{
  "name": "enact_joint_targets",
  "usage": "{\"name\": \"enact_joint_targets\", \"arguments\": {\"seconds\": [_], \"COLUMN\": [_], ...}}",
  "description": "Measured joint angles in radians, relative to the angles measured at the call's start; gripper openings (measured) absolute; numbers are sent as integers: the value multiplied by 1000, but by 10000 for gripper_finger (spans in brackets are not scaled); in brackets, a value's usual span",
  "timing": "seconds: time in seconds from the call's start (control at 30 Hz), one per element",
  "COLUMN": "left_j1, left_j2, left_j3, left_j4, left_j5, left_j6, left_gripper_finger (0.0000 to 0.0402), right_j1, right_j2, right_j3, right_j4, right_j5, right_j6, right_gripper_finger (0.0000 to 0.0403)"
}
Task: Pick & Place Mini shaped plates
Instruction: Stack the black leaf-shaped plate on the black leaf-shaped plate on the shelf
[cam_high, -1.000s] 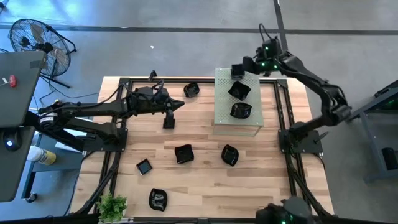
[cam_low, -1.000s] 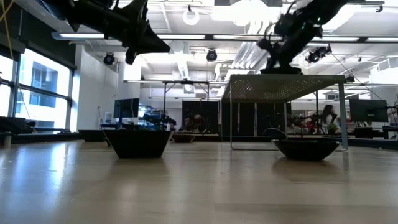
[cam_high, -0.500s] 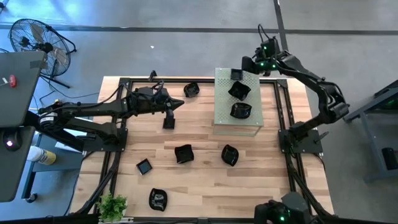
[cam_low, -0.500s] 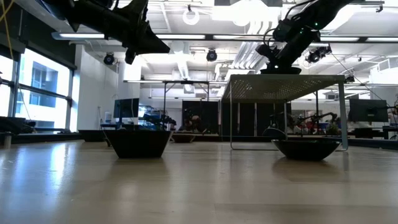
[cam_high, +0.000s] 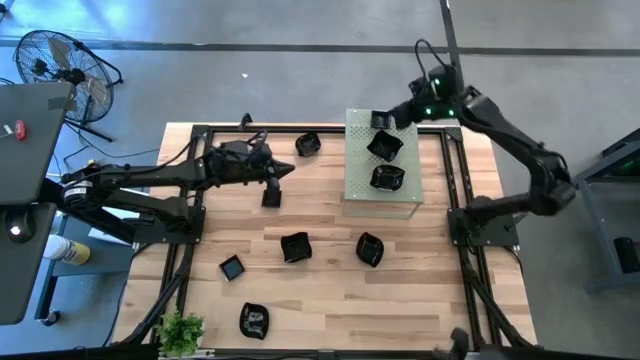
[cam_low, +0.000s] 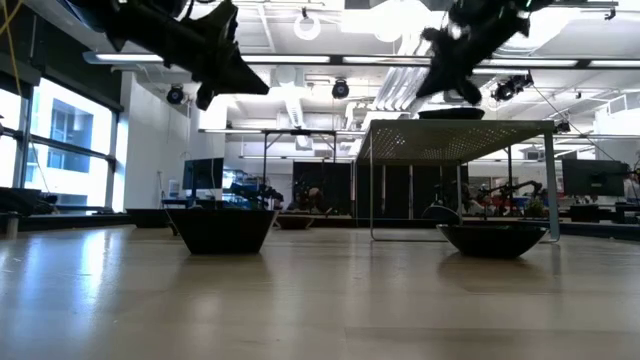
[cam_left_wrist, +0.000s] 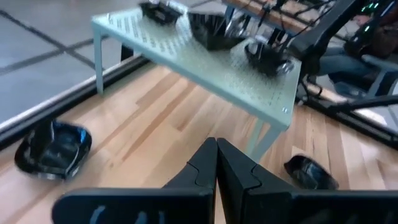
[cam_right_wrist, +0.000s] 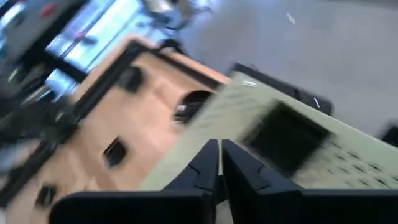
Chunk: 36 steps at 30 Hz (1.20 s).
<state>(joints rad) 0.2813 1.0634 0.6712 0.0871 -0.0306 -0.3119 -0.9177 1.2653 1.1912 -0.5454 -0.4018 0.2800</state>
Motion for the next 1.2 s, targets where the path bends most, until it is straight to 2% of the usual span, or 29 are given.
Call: {"name": "enact_joint_targets", "arguments": {"seconds": [0.1, 0.27, 0.43, 0.57, 0.7, 0.9, 1.07, 1.2], "left_j1": [0, 0, 0, 0, 0, 0, -3, -65], "left_j2": [0, -8, -29, -63, -97, -105, -105, -99], "left_j3": [0, 0, 2, 2, 7, 109, 137, 137], "left_j4": [-26, -63, -114, -194, -291, -637, -872, -1004], "left_j5": [27, 77, 108, 167, 209, 208, 261, 256], "left_j6": [-7, -8, 7, 45, 45, 45, 9, 1], "left_gripper_finger": [1, 1, 1, 1, 1, 6, 52, 103], "right_j1": [114, 327, 497, 602, 663, 697, 697, 697], "right_j2": [-89, -210, -286, -319, -332, -332, -332, -332], "right_j3": [-46, -179, -295, -339, -353, -355, -355, -355], "right_j4": [56, 218, 347, 357, 357, 360, 360, 359], "right_j5": [25, 143, 247, 347, 420, 462, 463, 460], "right_j6": [-55, -19, 27, 34, 34, 34, 34, 34], "right_gripper_finger": [7, 3, 6, 2, 4, 4, 3, 3]}}
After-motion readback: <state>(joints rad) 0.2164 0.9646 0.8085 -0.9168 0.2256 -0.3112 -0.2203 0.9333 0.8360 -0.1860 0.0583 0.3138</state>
